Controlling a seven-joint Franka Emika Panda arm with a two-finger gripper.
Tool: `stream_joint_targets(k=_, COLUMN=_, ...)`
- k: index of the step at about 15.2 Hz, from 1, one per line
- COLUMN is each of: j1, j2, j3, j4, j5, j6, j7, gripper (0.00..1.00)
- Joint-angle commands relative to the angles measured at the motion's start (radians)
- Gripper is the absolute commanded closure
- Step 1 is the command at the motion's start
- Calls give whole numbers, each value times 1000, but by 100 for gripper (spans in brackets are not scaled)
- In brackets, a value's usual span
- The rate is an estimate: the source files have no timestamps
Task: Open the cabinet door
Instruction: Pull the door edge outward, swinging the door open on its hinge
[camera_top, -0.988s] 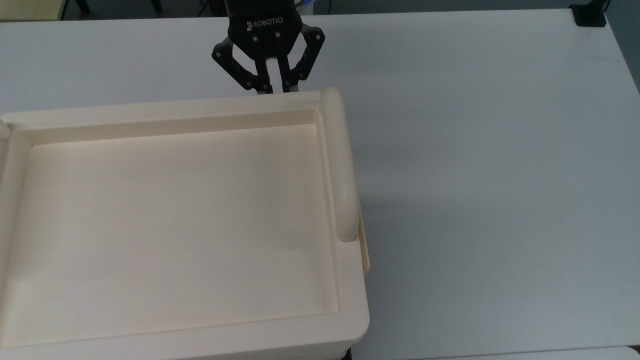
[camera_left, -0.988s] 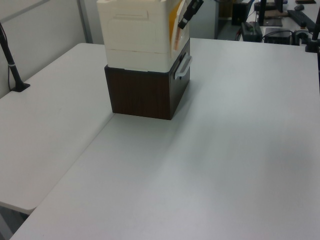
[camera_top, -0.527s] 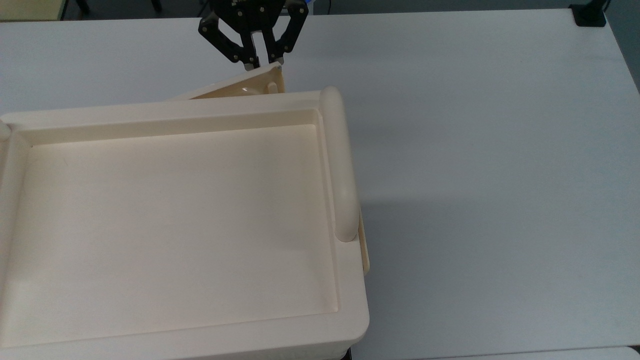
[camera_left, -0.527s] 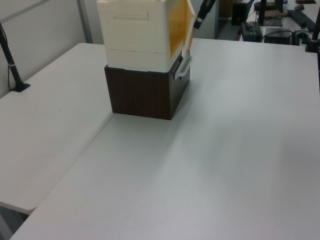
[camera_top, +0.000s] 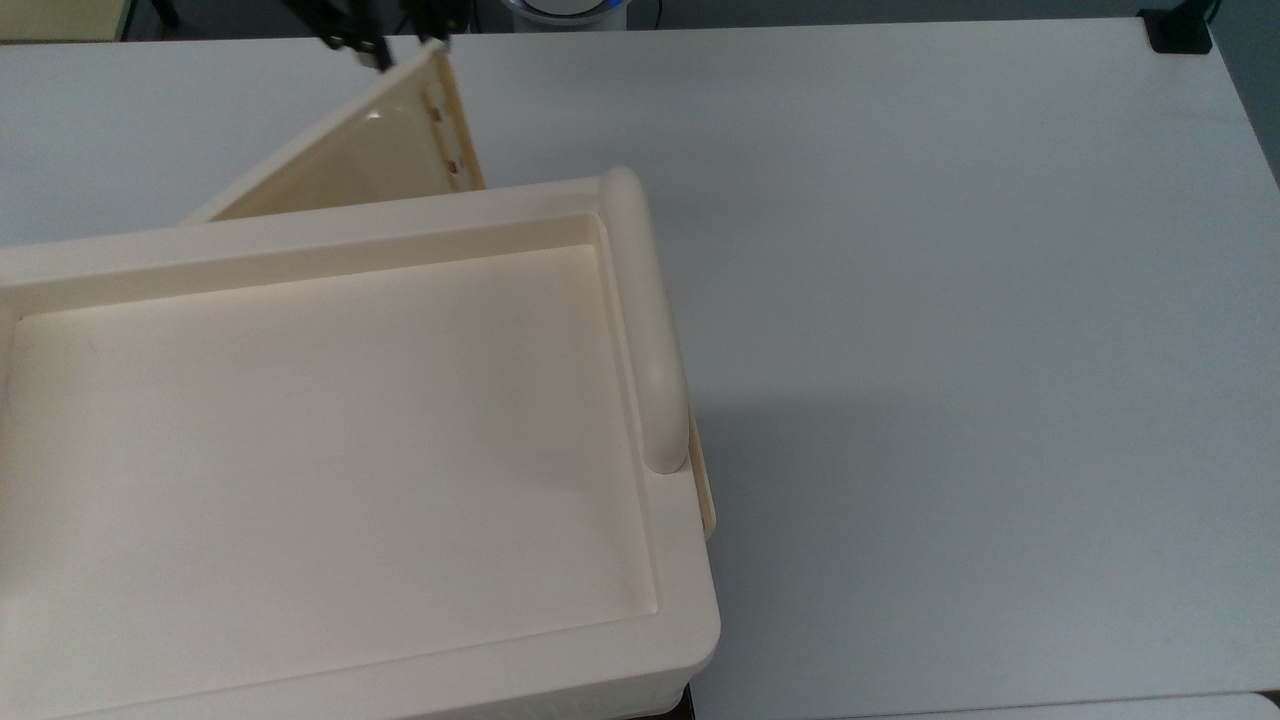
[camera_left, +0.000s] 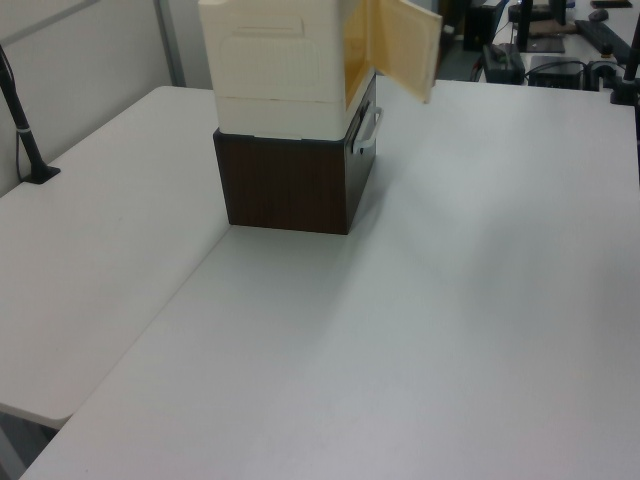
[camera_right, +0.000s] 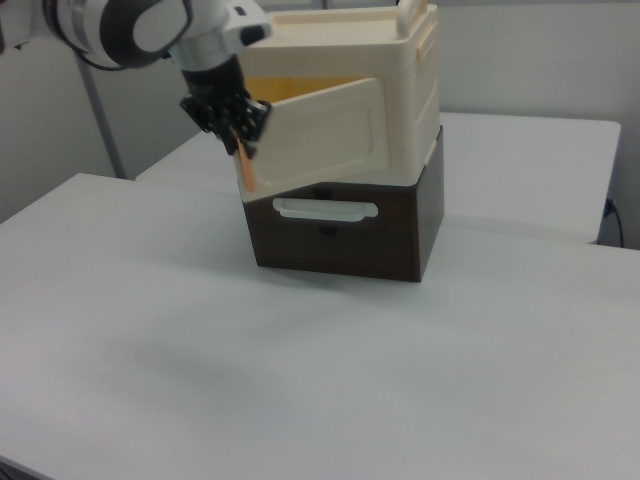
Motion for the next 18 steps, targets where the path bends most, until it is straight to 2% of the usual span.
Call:
stream_joint_targets(k=1, j1=-71, j2=-17, j3=-41, j4=-35, j5=-37, j6=3, j7=-86, gripper=12)
stream_joint_targets(k=3, j1=-95, j2=-25, j3=-62, j4=-35, j5=-37, j6=-9, j7=-117, gripper=0)
stream_joint_targets(k=8, j1=-169, j2=-28, j3=-110, j4=-31, j5=-40, j6=-8, j7=-114, gripper=0)
stream_joint_targets(k=13, j1=-236, j2=-18, j3=-121, j4=-3, j5=-75, j6=2, j7=-112, gripper=0)
stream_joint_targets(k=18, j1=-244, j2=-44, j3=-162, j4=17, j5=-109, j6=-40, j7=-122, gripper=0)
